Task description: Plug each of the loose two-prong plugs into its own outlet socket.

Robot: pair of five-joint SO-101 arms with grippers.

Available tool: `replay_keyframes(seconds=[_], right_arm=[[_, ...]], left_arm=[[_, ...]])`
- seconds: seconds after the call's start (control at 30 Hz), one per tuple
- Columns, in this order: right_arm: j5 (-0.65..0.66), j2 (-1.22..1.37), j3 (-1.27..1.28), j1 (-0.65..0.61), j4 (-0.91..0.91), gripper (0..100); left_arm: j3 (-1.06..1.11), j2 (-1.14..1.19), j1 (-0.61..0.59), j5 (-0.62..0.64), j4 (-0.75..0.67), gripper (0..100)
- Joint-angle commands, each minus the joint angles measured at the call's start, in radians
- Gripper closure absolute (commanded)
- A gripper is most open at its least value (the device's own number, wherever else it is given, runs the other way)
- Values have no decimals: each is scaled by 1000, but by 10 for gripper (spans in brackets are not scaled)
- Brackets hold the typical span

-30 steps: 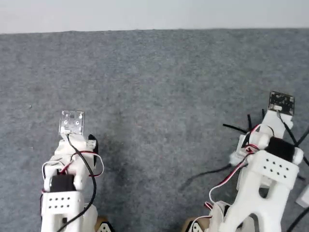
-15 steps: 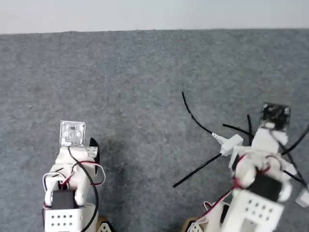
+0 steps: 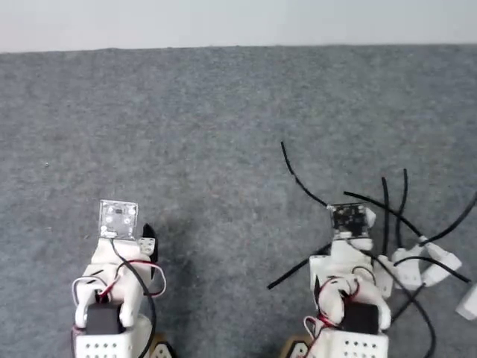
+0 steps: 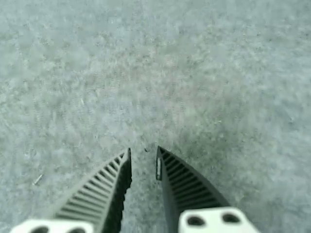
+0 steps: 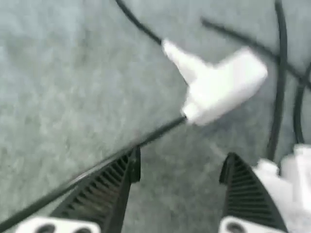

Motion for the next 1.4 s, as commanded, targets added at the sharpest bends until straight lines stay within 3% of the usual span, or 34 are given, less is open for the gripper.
replay_keyframes(seconds=[0.0, 0.3, 0.47, 0.6, 0.8, 0.93, 1.37], right_arm=[[15, 5, 0, -59, 42, 732], [8, 5, 21, -96, 59, 743], [14, 5, 21, -91, 59, 998], [9, 5, 21, -79, 59, 920], [14, 5, 21, -81, 59, 919], [14, 5, 21, -81, 59, 919], [14, 5, 21, -81, 59, 919]], left_arm=[[-12, -18, 0, -9, -31, 923], [-12, -18, 8, -8, 74, 924], [-12, -18, 8, -9, 173, 923], [-12, -18, 6, -6, 175, 924], [-12, -15, 0, -5, 172, 926], [-12, -15, 6, -8, 172, 992], [-12, -15, 0, -8, 172, 987]])
